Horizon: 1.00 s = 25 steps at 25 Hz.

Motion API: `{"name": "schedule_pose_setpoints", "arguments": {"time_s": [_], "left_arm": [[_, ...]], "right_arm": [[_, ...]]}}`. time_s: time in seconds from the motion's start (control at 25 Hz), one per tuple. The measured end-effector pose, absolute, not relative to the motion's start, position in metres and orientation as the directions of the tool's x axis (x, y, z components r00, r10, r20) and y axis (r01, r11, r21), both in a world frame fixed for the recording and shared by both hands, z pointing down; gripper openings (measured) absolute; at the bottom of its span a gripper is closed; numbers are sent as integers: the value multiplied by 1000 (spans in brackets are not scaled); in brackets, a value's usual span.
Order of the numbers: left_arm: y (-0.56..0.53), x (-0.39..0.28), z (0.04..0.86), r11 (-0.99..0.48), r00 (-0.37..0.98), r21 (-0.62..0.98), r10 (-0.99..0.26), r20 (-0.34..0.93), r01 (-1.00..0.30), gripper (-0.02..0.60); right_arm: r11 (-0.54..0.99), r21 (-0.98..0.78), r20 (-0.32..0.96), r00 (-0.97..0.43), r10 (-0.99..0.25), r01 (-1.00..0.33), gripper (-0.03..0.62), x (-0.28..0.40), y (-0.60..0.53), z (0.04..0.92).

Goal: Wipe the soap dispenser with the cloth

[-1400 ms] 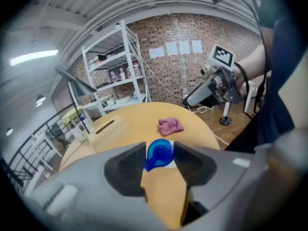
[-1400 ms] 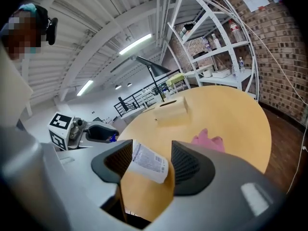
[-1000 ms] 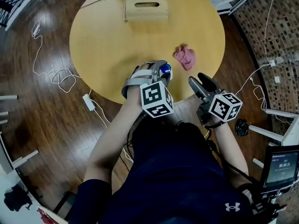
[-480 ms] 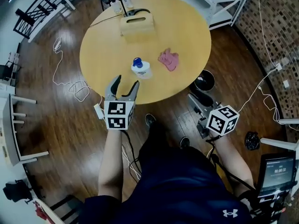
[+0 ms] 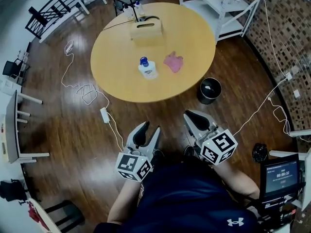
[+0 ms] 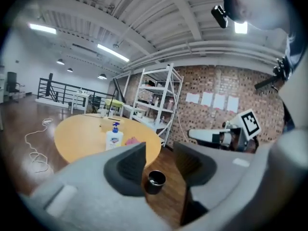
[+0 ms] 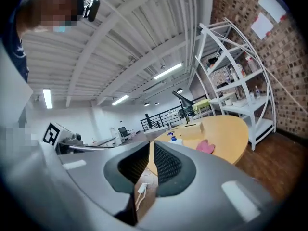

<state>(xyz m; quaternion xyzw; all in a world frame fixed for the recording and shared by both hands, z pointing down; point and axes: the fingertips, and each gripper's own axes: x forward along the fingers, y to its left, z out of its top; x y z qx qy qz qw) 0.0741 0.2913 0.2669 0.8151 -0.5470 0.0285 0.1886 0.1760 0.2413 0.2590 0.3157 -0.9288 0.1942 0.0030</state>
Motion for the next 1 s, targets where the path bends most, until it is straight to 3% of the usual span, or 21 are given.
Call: {"name": "schedule_pose_setpoints", "arguments": {"time_s": [0.2, 0.64, 1.0], "left_arm": [[322, 61, 265, -353, 405, 244, -890, 210, -903, 175], [338, 54, 273, -410, 458, 232, -862, 218, -882, 173], [321, 37, 241, -416, 435, 154, -892, 123, -896, 170]], "right_arm": [[726, -152, 139, -742, -656, -670, 35, 139, 277, 253], [700, -151, 221, -714, -664, -698, 35, 123, 294, 268], [729, -71, 155, -729, -666, -681, 35, 106, 281, 247]]}}
